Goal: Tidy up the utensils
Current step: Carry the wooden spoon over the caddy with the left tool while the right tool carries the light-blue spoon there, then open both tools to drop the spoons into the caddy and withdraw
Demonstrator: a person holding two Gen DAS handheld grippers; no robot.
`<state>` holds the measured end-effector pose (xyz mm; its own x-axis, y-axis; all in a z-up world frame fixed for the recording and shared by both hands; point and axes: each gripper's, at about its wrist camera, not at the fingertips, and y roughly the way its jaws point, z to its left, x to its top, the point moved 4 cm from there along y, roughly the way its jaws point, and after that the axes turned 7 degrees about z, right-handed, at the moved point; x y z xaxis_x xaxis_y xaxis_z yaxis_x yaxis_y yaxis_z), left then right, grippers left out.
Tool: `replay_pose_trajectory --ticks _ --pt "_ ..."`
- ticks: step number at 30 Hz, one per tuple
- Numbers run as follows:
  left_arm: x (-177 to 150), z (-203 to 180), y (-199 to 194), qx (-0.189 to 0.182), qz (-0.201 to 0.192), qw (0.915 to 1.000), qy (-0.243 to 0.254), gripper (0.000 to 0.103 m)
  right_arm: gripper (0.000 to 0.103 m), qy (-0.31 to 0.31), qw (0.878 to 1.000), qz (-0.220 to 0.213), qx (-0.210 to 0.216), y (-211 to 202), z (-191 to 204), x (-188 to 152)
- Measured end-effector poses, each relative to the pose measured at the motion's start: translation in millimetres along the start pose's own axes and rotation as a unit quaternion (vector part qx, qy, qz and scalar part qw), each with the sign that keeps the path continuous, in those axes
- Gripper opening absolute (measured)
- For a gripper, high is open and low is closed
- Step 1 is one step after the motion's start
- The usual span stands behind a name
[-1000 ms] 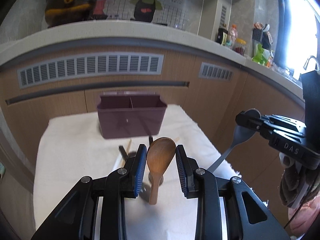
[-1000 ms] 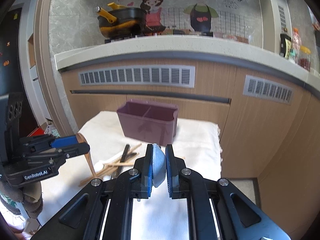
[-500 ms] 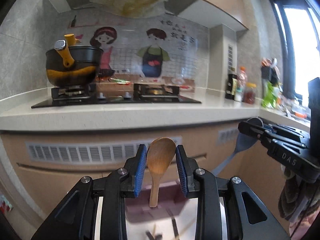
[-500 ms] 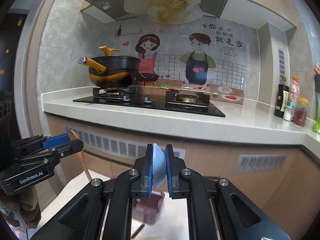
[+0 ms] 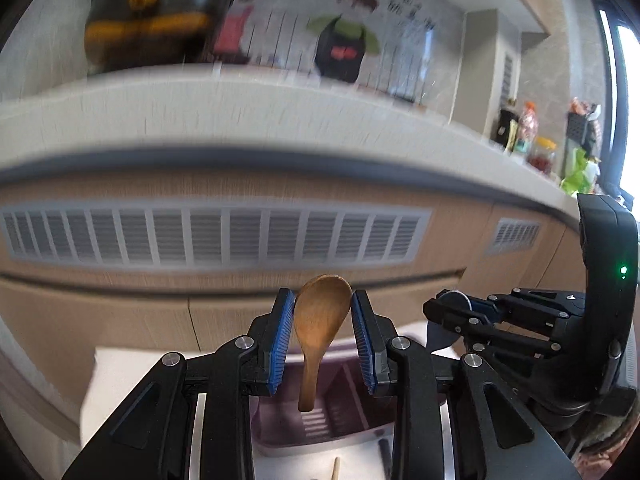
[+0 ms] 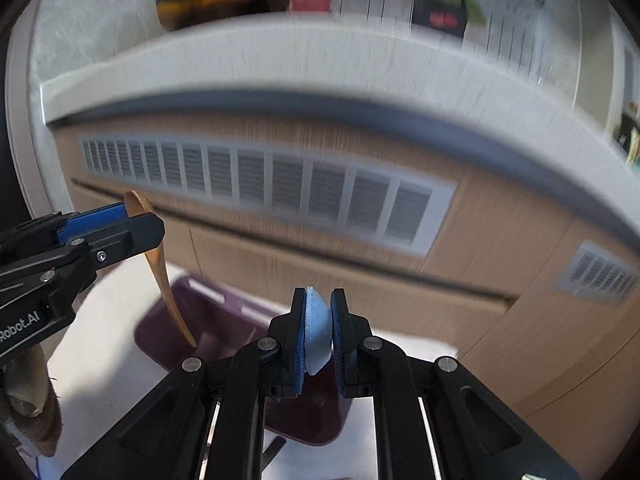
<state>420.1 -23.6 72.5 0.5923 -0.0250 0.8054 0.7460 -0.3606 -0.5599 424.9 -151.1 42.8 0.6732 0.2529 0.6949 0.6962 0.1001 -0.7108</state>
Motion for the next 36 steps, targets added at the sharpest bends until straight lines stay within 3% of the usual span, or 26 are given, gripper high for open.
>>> replay_pose_trajectory --ticks 7,9,11,12,16,18,21,23,30,36 --pt "-30 20 44 -0.018 0.057 0.9975 -0.037 0.032 0.014 0.007 0.999 0.044 0.018 37 -1 -21" --pt "-34 21 49 -0.020 0.064 0.9968 -0.043 0.037 0.036 0.006 0.999 0.048 0.025 40 -1 -24" --pt "-37 20 48 -0.022 0.066 0.9965 -0.047 0.055 0.057 0.009 0.999 0.038 0.019 34 -4 -27" --pt "-37 19 45 -0.022 0.064 0.9966 -0.047 0.056 0.064 0.012 0.999 0.026 0.013 28 -5 -28" --pt "-44 14 23 -0.011 0.056 0.9977 -0.035 0.058 0.075 0.016 1.000 -0.015 -0.002 -1 -6 -40" --pt "-54 12 10 0.001 0.060 0.9978 -0.027 0.061 0.091 0.013 0.999 -0.032 -0.018 -18 -6 -51" --pt "-74 10 -6 0.024 0.065 0.9975 -0.014 0.069 0.100 -0.002 0.998 -0.047 -0.041 -39 -1 -74" --pt "-92 7 -15 0.036 0.074 0.9965 -0.008 0.073 0.101 -0.011 0.998 -0.041 -0.046 -44 5 -88" --pt "-166 6 -38 0.040 0.133 0.9900 -0.026 0.073 0.102 -0.042 0.997 0.017 -0.065 -35 27 -151" --pt "-212 9 -54 0.043 0.169 0.9838 -0.039 0.079 0.101 -0.023 0.997 0.079 -0.003 -12 42 -185"
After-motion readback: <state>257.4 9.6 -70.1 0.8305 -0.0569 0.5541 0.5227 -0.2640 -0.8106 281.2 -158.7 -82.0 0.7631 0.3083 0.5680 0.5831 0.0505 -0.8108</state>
